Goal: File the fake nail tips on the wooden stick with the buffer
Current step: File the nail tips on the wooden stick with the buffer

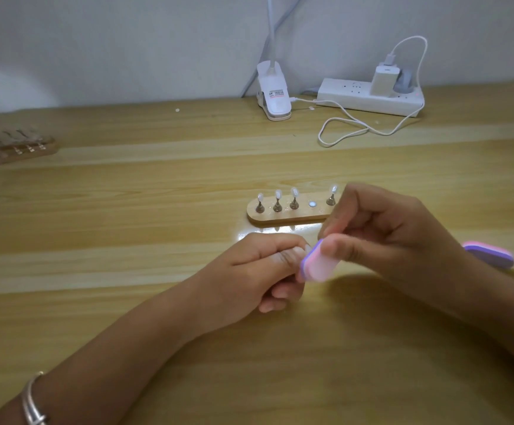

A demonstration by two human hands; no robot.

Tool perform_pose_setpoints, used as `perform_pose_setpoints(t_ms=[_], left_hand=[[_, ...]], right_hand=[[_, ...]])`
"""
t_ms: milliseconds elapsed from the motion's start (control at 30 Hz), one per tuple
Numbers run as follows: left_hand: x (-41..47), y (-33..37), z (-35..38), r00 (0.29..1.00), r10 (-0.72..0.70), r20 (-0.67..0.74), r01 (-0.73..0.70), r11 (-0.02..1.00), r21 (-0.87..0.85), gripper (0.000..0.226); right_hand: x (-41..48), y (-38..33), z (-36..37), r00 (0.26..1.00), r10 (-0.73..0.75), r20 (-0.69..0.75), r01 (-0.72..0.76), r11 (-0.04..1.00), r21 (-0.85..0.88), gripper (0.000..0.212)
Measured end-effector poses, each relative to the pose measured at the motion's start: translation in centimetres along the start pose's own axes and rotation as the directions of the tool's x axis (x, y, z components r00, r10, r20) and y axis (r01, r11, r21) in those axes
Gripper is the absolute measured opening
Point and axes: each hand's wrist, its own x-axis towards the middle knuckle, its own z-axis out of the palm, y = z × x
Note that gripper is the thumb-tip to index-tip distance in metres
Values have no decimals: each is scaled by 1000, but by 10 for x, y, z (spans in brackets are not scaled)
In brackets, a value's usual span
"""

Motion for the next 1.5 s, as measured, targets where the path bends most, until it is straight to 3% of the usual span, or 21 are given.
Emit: perform_pose_setpoints(t_ms=[100, 200, 400, 533, 667, 833, 933, 1067, 1200, 1367, 1500], left_hand=[[0, 1, 1, 1000, 7, 10, -7, 1000, 3, 26], [1, -2, 0, 1000, -5, -2, 5, 1000, 21, 34], [0, 0, 1, 1000, 7, -5, -7, 1000, 2, 26], [1, -2, 1, 1000, 1, -19, -1, 1000, 11, 31], [0, 0, 1, 1000, 5, -13, -4, 1000, 9, 26], [1, -1, 1, 1000, 1, -21, 0, 1000, 18, 29], [0, 0, 2, 1000, -4, -16, 4, 1000, 6, 26], [1, -1, 2, 1000, 5, -15, -5, 1000, 16, 26], [-1, 0, 1, 1000, -13, -6, 13, 1000, -10, 26], [-1, 0, 1, 1000, -2, -2, 2, 1000, 7, 26], [-1, 1, 1, 1000, -13, 9, 13, 1000, 0, 27]], right_hand=[[2, 1, -4, 998, 22, -52, -19, 998, 61, 32], [-1, 2, 7, 999, 30, 19, -32, 994, 107, 37], [3, 2, -6, 998, 31, -58, -26, 996, 80, 30], [-2, -1, 5, 1000, -4, 19, 4, 1000, -2, 34], [2, 0, -4, 997, 20, -77, -18, 999, 27, 42], [-3, -2, 2, 1000, -25, 3, 25, 997, -72, 27], [0, 1, -8, 997, 4, -72, -5, 1000, -4, 28], [-5, -2, 5, 1000, -26, 15, 27, 997, -67, 31], [1, -2, -7, 995, -11, -102, 8, 999, -32, 37], [-5, -4, 4, 998, -54, -9, 53, 994, -96, 28], [0, -4, -5, 995, -28, -96, 25, 999, -31, 44]])
